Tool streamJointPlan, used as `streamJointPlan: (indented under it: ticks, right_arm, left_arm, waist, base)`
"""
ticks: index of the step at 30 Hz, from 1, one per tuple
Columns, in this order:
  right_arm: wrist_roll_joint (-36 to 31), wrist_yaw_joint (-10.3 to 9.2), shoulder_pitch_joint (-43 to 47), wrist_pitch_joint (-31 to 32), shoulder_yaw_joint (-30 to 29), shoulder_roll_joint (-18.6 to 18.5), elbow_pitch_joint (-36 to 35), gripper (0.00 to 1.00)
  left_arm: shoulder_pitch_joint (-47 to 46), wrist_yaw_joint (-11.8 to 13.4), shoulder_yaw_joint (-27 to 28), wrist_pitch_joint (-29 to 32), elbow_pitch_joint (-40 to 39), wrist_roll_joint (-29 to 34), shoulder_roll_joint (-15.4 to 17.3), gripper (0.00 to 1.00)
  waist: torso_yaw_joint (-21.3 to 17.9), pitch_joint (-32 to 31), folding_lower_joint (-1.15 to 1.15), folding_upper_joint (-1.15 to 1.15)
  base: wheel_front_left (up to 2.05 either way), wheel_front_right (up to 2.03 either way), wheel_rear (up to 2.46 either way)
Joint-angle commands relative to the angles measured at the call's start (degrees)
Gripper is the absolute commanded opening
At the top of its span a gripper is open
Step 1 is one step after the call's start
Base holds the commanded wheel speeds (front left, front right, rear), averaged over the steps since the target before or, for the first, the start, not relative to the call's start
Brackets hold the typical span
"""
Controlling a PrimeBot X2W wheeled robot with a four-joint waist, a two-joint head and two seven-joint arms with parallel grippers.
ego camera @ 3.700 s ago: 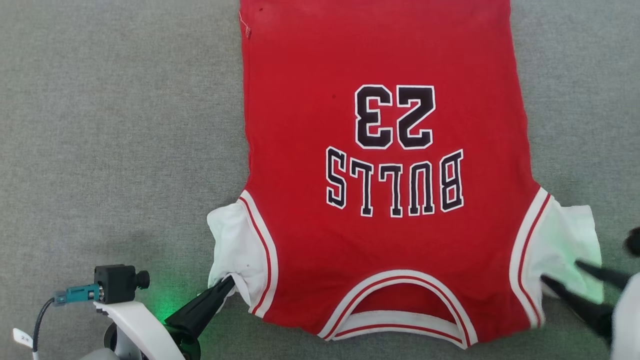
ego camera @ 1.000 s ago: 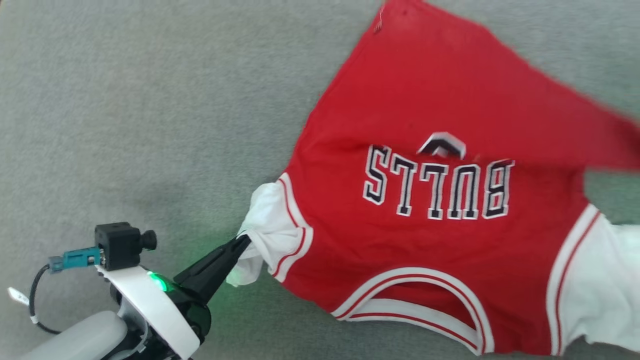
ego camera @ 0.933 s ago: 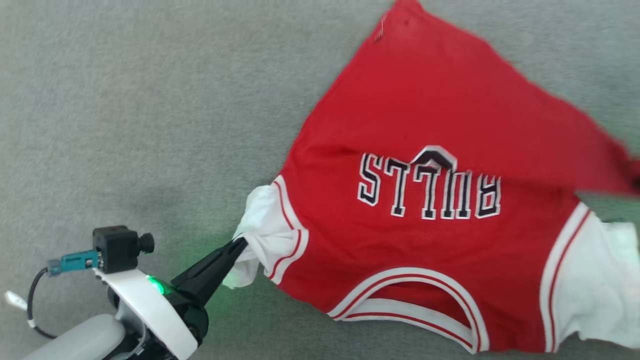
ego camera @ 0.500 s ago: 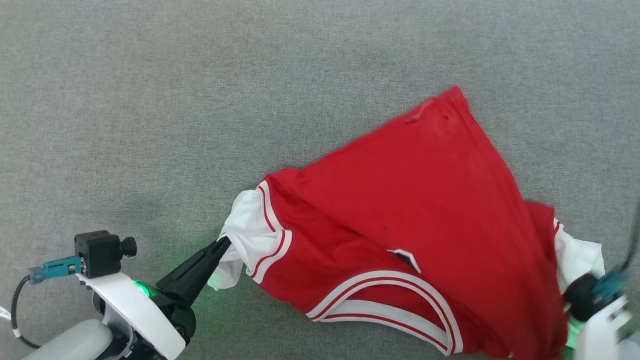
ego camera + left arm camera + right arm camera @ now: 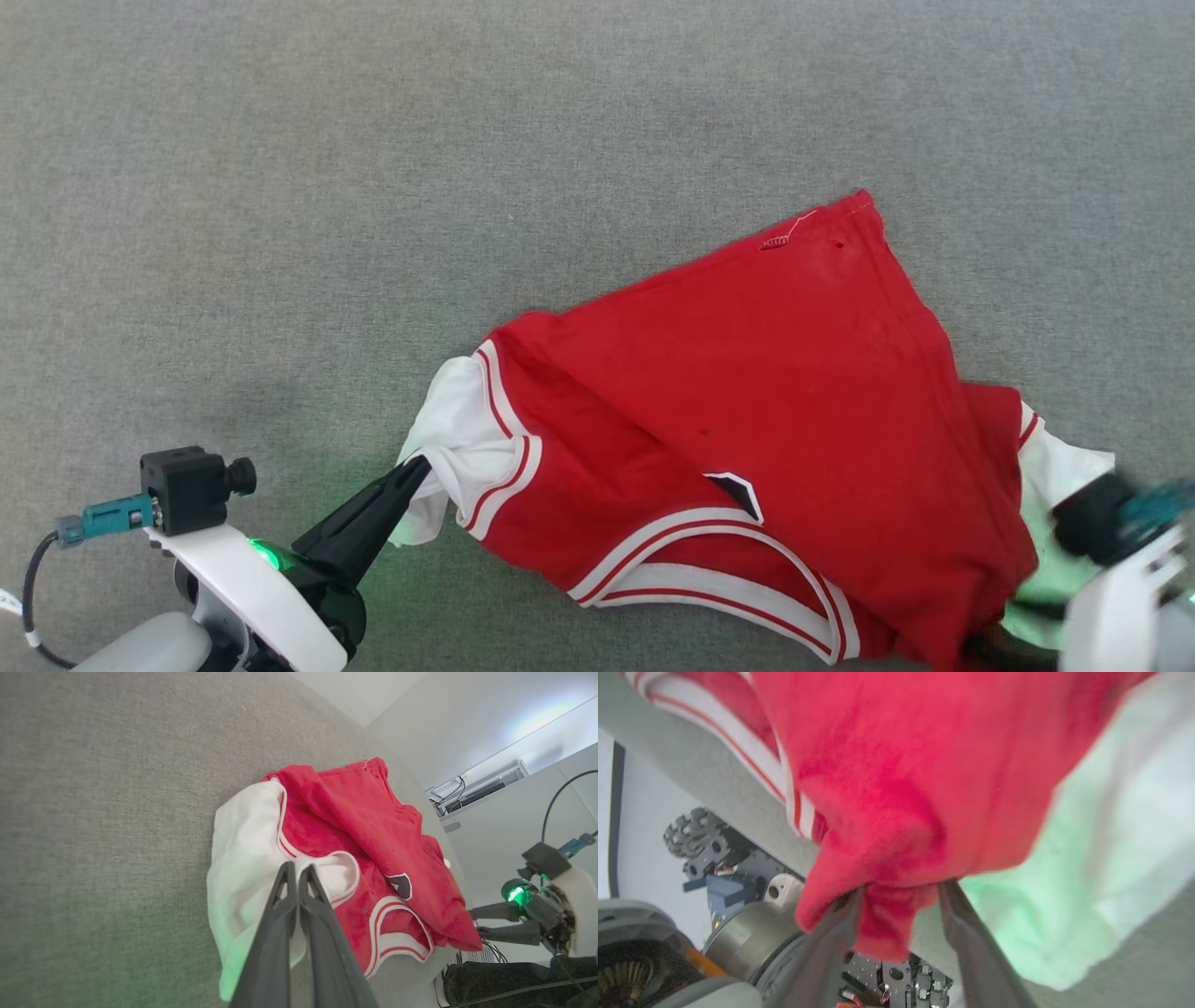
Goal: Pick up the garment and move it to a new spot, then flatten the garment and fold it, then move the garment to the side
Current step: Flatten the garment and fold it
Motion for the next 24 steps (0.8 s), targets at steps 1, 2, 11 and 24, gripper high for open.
streamJointPlan:
  ticks: [1, 2, 11, 24]
  right_arm:
    - [0.3, -0.01, -1.5, -0.9, -2.2, -0.3, -2.2, 1.0]
    - [0.3, -0.01, -2.2, -1.3, -3.8, -0.3, -3.2, 1.0]
    - [1.0, -0.01, -14.0, -2.2, -10.8, -2.3, -5.6, 1.0]
    - [-6.2, -0.01, -44.7, -5.7, 8.2, -1.5, 21.1, 1.0]
  left_arm:
    - [1.0, 0.2, 0.6, -0.3, -0.1, 0.4, -0.1, 0.0]
    - [1.2, 0.2, 0.8, -0.3, -0.2, 0.6, -0.1, 0.0]
    - [0.4, 0.2, 0.9, -0.3, -1.3, 2.2, -1.0, 0.0]
    - [-3.5, 0.2, -0.3, 0.0, -0.4, 3.8, -4.7, 0.0]
  waist:
    - [-0.2, -0.2, 0.0, 0.0]
    - [-0.3, -0.2, 0.0, 0.0]
    - [1.6, 1.5, 0.0, 0.0]
    - [6.6, 8.0, 0.0, 0.0]
  base:
    - [0.0, 0.0, 0.0]
    - [0.0, 0.0, 0.0]
    - [0.0, 0.0, 0.0]
    - [0.0, 0.0, 0.0]
